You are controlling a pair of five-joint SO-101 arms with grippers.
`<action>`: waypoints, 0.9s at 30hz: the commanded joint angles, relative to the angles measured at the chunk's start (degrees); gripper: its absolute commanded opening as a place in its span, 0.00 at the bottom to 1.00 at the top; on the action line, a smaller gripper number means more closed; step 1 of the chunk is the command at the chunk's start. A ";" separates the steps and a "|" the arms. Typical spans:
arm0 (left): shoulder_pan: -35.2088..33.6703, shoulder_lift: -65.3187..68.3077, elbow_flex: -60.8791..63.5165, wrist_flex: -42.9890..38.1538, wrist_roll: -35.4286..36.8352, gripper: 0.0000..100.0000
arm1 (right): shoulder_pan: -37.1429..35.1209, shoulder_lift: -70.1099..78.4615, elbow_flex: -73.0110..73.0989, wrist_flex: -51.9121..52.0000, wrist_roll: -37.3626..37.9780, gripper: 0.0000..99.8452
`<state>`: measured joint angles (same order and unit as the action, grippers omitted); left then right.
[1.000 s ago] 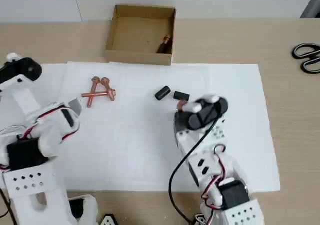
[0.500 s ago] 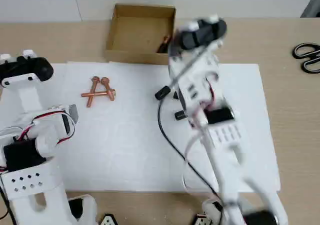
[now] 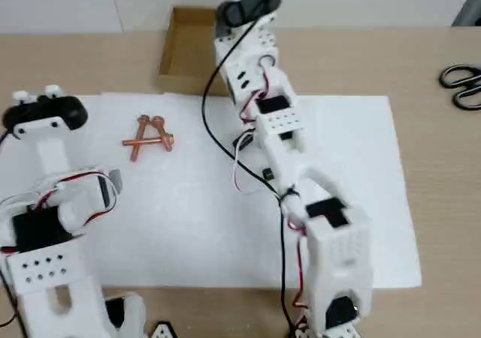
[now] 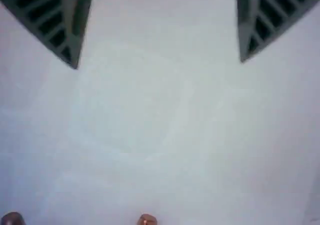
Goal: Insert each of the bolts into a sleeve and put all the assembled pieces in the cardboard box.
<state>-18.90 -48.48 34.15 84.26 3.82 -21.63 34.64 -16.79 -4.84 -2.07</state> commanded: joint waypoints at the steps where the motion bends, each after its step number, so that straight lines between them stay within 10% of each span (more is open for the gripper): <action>1: 0.00 -0.35 0.57 0.26 -0.26 0.20 | -0.22 6.11 -10.90 -1.89 -0.26 0.00; 27: 0.09 -0.35 1.01 0.35 -0.35 0.20 | 0.04 20.62 -16.88 -1.71 0.00 0.15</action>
<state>-18.90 -48.48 35.38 84.35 3.56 -21.54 56.88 -30.51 -4.92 -2.07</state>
